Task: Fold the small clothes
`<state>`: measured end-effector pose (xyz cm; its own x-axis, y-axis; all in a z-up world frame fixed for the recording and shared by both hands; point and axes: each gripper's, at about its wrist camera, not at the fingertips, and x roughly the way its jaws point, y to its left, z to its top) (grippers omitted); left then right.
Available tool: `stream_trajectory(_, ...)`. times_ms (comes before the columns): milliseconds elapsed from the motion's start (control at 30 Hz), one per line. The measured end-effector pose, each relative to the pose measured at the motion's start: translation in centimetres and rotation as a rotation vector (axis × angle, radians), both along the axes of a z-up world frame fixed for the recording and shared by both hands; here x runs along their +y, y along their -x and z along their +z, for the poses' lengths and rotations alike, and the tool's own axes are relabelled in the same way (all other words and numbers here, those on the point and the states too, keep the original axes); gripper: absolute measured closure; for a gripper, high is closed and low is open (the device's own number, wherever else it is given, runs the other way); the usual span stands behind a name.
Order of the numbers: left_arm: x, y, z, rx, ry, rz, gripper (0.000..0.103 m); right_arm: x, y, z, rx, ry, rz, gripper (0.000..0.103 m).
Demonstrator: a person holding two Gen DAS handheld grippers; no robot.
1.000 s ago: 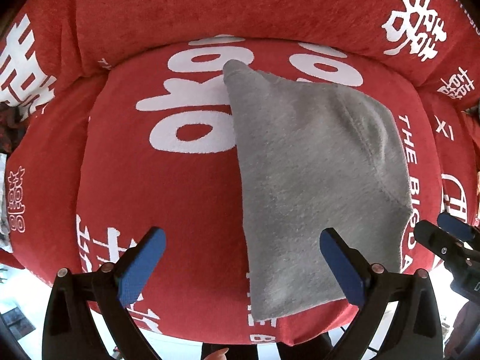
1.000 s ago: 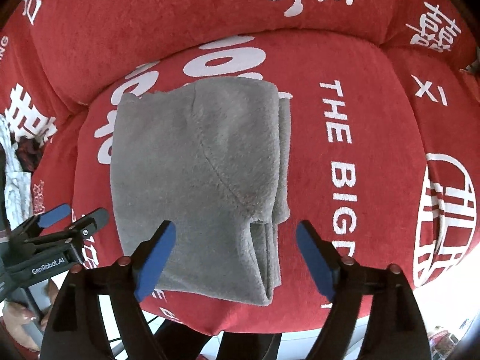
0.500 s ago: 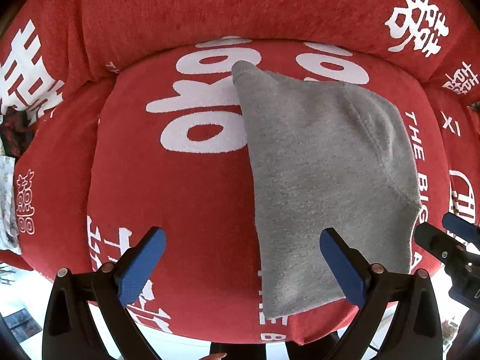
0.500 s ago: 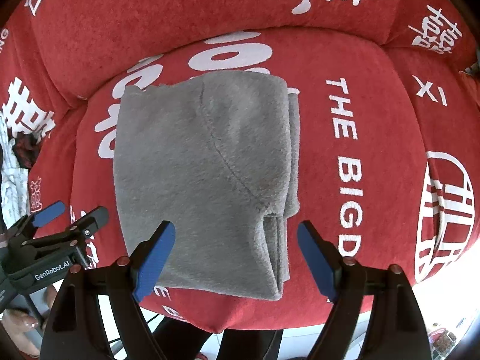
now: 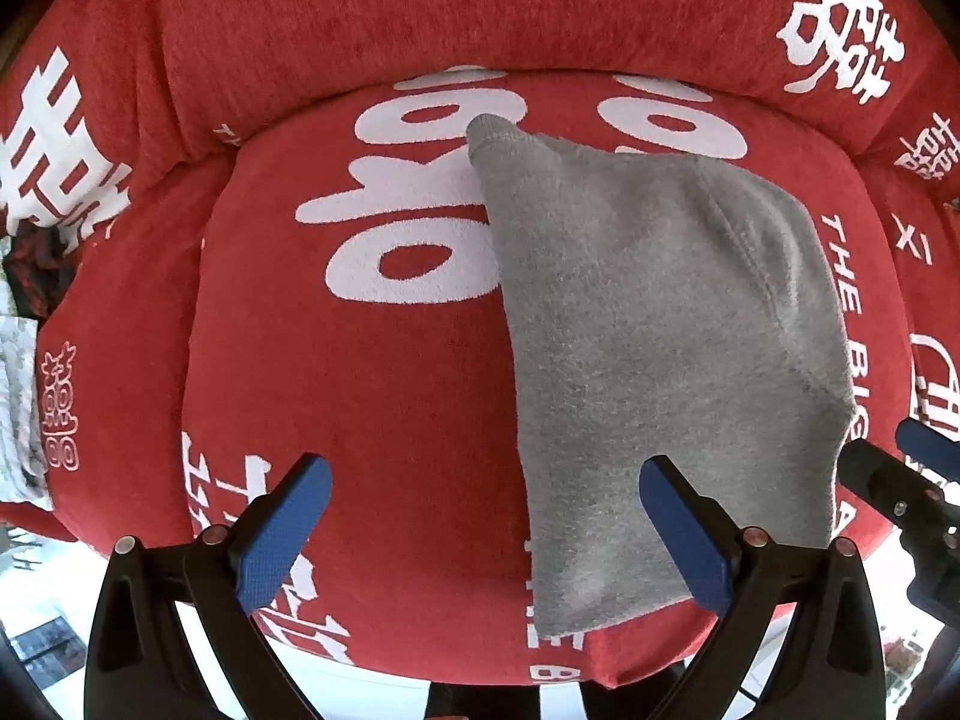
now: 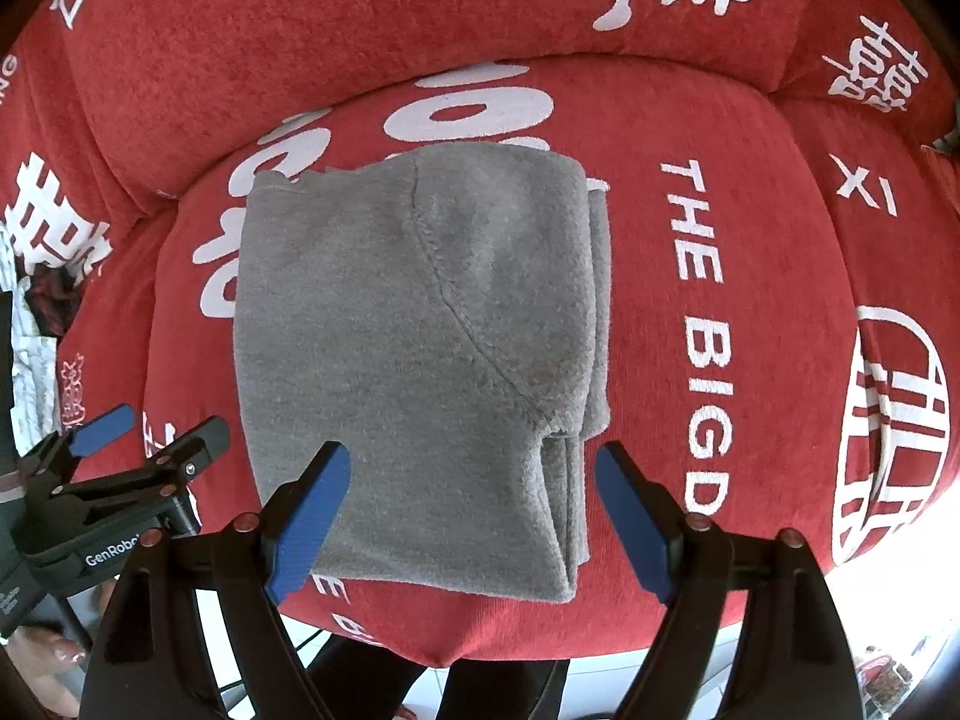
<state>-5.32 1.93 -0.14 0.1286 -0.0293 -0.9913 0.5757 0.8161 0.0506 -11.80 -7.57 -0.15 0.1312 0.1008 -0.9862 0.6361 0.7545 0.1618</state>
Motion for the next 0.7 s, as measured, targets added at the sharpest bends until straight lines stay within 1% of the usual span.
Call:
stream_trajectory(300,-0.07,-0.23,-0.20,-0.001,-0.006,0.011,0.000,-0.03,-0.34,0.01,0.001,0.002,0.010,0.017)
stream_trajectory(467,-0.05,-0.34,-0.34,0.018,0.006,0.026,0.000,-0.18,-0.37,-0.07,0.006,-0.002,0.005,0.017)
stream_trajectory(700,-0.13,-0.29,-0.90,0.033,-0.003,0.030,0.000,-0.07,-0.40,-0.17,0.015,0.018,0.014,0.017)
